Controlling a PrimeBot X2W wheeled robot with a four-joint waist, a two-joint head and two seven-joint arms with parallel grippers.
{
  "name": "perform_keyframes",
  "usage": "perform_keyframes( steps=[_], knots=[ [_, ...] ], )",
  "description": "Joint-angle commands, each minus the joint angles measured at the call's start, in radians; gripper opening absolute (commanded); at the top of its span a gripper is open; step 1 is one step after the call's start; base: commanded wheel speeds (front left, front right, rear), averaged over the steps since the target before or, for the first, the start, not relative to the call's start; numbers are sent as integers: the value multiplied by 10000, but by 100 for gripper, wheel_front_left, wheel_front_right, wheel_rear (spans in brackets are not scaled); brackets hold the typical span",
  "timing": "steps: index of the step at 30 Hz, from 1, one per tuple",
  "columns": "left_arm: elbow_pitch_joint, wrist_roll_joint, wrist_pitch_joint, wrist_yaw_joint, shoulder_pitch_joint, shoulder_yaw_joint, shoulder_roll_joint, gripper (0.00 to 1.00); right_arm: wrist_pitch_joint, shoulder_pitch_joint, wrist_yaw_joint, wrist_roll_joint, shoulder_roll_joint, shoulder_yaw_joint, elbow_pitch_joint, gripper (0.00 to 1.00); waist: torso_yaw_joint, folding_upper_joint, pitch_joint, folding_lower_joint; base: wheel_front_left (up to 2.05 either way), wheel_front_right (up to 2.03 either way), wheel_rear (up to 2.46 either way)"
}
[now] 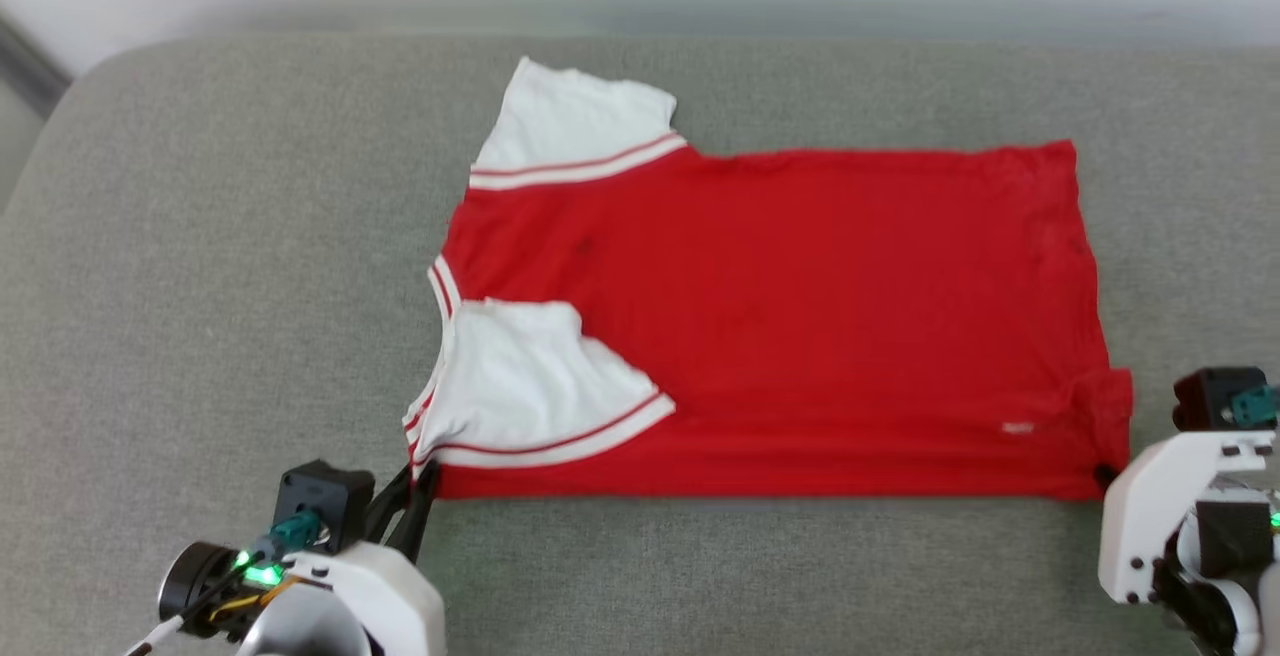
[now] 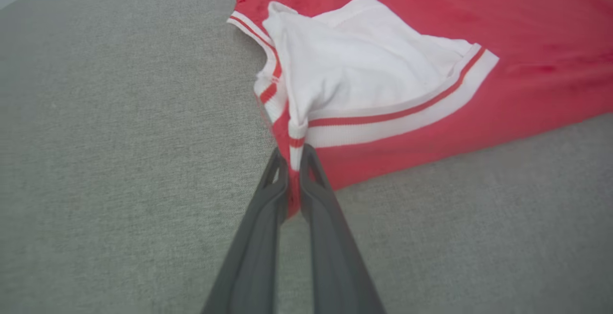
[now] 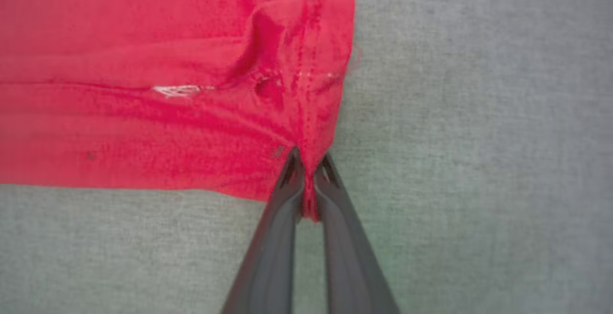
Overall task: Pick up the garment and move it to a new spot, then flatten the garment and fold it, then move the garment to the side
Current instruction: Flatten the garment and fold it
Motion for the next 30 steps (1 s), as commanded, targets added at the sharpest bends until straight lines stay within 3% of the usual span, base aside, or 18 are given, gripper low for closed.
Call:
perform_keyframes(
  steps=[1,10,15,24,25,26,27,30],
  knots=[
    [-11,-53,38,76,200,81,138,0,88,276,-14,118,-182,-92,-122,0,-134,0,-316,0,0,0,0],
    [-737,-267,375,323,1754,-72,960,0,1056,1848,-17,750,-771,-208,-1604,0,-430,0,-967,0,0,0,0],
    [-972,-482,629,263,2480,-334,1123,0,1554,2791,-16,1082,-921,-341,-2390,0,-507,0,-959,0,0,0,0],
    [-177,-608,539,-113,2223,-669,667,0,1343,2860,-16,1088,-789,-90,-2083,0,-576,0,-849,0,0,0,0],
    [-63,-644,545,-209,2178,-730,626,30,1204,2757,-16,1010,-786,-77,-2028,38,-578,0,-849,0,0,0,0],
    [20,-652,551,-279,2134,-763,594,86,1084,2674,-16,972,-754,-97,-1939,100,-575,0,-859,0,0,0,0],
    [104,-624,486,-314,2081,-771,575,100,970,2634,-14,933,-722,-79,-1866,100,-570,0,-874,0,0,0,0],
    [291,-504,220,-315,1915,-695,491,100,666,2478,-11,973,-684,-4,-1734,100,-555,0,-946,0,0,0,0]
  ],
)
